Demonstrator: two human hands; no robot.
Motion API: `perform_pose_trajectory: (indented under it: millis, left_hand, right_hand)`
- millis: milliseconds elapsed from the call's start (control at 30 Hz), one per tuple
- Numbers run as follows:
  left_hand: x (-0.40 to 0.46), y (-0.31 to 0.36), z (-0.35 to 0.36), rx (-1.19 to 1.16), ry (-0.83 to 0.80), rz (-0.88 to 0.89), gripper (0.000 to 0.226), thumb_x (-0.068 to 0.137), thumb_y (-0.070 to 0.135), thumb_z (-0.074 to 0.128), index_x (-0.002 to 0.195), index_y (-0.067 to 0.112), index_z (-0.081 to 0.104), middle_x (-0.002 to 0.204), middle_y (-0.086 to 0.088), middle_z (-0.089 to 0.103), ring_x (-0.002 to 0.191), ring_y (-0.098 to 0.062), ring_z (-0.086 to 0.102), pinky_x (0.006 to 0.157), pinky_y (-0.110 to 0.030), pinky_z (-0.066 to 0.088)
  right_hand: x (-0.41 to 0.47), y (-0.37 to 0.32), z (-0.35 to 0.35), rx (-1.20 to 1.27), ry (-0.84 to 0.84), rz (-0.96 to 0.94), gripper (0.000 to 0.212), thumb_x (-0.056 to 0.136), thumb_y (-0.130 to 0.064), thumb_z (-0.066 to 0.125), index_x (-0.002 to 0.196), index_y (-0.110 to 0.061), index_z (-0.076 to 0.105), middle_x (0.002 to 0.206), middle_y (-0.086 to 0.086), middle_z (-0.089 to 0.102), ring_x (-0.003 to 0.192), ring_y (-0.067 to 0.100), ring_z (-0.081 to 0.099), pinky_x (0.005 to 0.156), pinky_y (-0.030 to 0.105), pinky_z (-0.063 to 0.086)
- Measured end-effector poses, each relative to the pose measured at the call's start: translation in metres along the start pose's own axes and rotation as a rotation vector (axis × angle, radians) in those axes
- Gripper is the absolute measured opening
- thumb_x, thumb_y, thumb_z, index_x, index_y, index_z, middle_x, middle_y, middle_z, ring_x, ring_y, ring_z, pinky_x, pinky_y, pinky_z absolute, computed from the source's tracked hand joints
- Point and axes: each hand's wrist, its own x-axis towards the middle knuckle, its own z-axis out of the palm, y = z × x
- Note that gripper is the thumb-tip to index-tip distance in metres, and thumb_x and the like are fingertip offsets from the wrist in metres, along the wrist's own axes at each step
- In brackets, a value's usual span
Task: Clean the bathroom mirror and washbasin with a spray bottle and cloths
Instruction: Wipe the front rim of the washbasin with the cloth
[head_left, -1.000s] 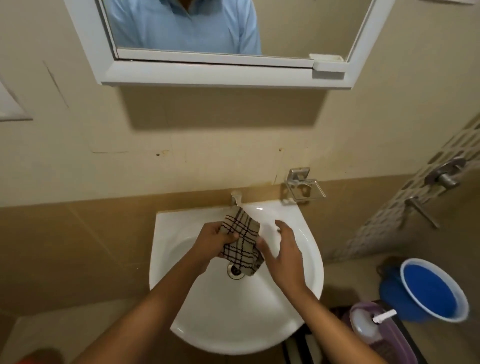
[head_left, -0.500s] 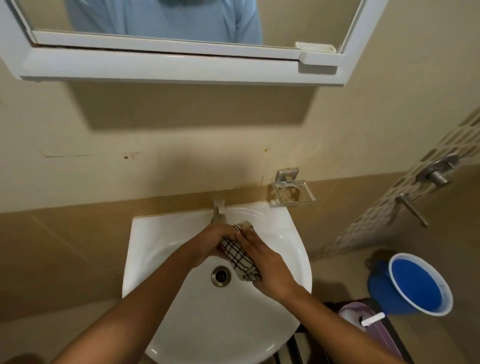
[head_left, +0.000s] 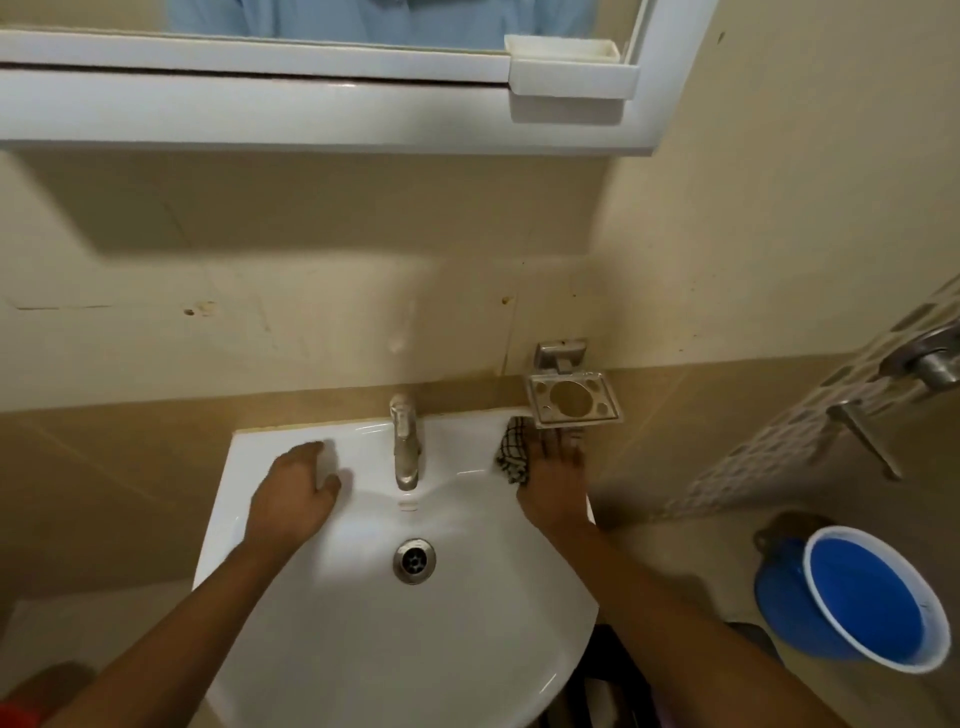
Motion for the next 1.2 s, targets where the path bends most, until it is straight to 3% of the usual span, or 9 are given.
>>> perform_pose_trajectory:
  millis: [133, 233, 333, 467, 567, 667, 833, 1000, 1200]
  left_hand:
    - [0.011, -0.032, 0.014, 0.290, -0.147, -0.005, 0.082, 0.094, 0.050, 0.049, 0.152, 0.002, 0.017, 0.162, -0.017, 0.012, 0.150, -0.032, 0.009, 0.119, -0.048, 0.017]
    - [0.012, -0.045, 0.021, 0.336, -0.192, -0.023, 0.089, 0.094, 0.056, 0.045, 0.154, 0.001, 0.007, 0.163, -0.017, 0.002, 0.151, -0.032, 0.003, 0.120, -0.048, 0.015]
    - [0.011, -0.046, 0.022, 0.301, -0.192, -0.018, 0.085, 0.096, 0.051, 0.044, 0.154, 0.003, 0.004, 0.163, -0.015, -0.002, 0.151, -0.031, 0.002, 0.120, -0.047, 0.013]
    - [0.015, -0.050, 0.019, 0.293, -0.164, 0.006, 0.078, 0.097, 0.043, 0.047, 0.153, 0.002, 0.013, 0.163, -0.017, 0.006, 0.150, -0.033, 0.010, 0.119, -0.046, 0.020]
    - [0.014, -0.053, 0.019, 0.294, -0.145, 0.026, 0.074, 0.098, 0.039, 0.048, 0.153, 0.003, 0.015, 0.163, -0.015, 0.007, 0.150, -0.031, 0.011, 0.119, -0.045, 0.022]
    - [0.013, -0.053, 0.017, 0.282, -0.137, 0.032, 0.071, 0.098, 0.036, 0.048, 0.153, 0.004, 0.016, 0.163, -0.013, 0.009, 0.151, -0.029, 0.011, 0.117, -0.044, 0.024]
    - [0.015, -0.053, 0.012, 0.295, -0.151, 0.031, 0.070, 0.098, 0.036, 0.049, 0.152, 0.005, 0.020, 0.163, -0.012, 0.012, 0.150, -0.028, 0.015, 0.112, -0.046, 0.035]
    - [0.014, -0.057, 0.009, 0.299, -0.152, 0.054, 0.067, 0.098, 0.032, 0.048, 0.152, 0.005, 0.021, 0.163, -0.012, 0.014, 0.149, -0.028, 0.018, 0.108, -0.046, 0.040]
    - [0.013, -0.063, 0.003, 0.278, -0.147, 0.114, 0.064, 0.098, 0.030, 0.049, 0.152, 0.007, 0.025, 0.162, -0.010, 0.017, 0.149, -0.024, 0.021, 0.108, -0.043, 0.041]
  right_hand:
    - [0.005, -0.015, 0.023, -0.015, 0.012, -0.009, 0.091, 0.078, -0.070, 0.046, 0.142, -0.006, 0.050, 0.135, 0.022, 0.058, 0.126, 0.046, 0.052, 0.111, 0.064, 0.030]
    - [0.006, -0.032, 0.023, 0.040, -0.012, -0.038, 0.107, 0.076, -0.084, 0.035, 0.154, -0.010, 0.031, 0.153, 0.019, 0.039, 0.142, 0.043, 0.032, 0.119, 0.055, 0.004]
    - [0.009, -0.061, 0.027, 0.082, -0.025, -0.189, 0.096, 0.086, -0.074, 0.041, 0.158, -0.017, 0.013, 0.165, 0.012, 0.016, 0.152, 0.034, 0.009, 0.120, 0.051, -0.008]
    - [0.016, -0.079, 0.039, 0.106, -0.045, -0.312, 0.085, 0.089, -0.067, 0.037, 0.158, -0.024, 0.015, 0.165, 0.010, 0.014, 0.153, 0.033, 0.007, 0.118, 0.063, 0.014]
    - [0.017, -0.065, 0.037, 0.007, 0.019, -0.356, 0.078, 0.092, -0.058, 0.044, 0.157, -0.025, 0.017, 0.163, 0.011, 0.024, 0.151, 0.033, 0.017, 0.113, 0.067, 0.023]
    - [0.018, -0.036, 0.032, -0.061, 0.092, -0.273, 0.072, 0.095, -0.052, 0.040, 0.158, -0.024, 0.020, 0.162, 0.012, 0.026, 0.150, 0.034, 0.019, 0.114, 0.065, 0.021]
    - [0.011, 0.006, 0.031, -0.094, 0.107, -0.016, 0.070, 0.090, -0.056, 0.037, 0.147, -0.016, 0.044, 0.149, 0.017, 0.046, 0.138, 0.042, 0.041, 0.112, 0.064, 0.028]
    - [0.010, -0.018, 0.036, -0.032, 0.129, 0.015, 0.072, 0.090, -0.052, 0.032, 0.150, -0.014, 0.041, 0.152, 0.018, 0.042, 0.143, 0.042, 0.034, 0.116, 0.061, 0.022]
    - [0.009, -0.083, 0.052, 0.056, 0.048, -0.231, 0.076, 0.090, -0.056, 0.036, 0.156, -0.020, 0.024, 0.162, 0.012, 0.024, 0.151, 0.035, 0.016, 0.121, 0.057, 0.004]
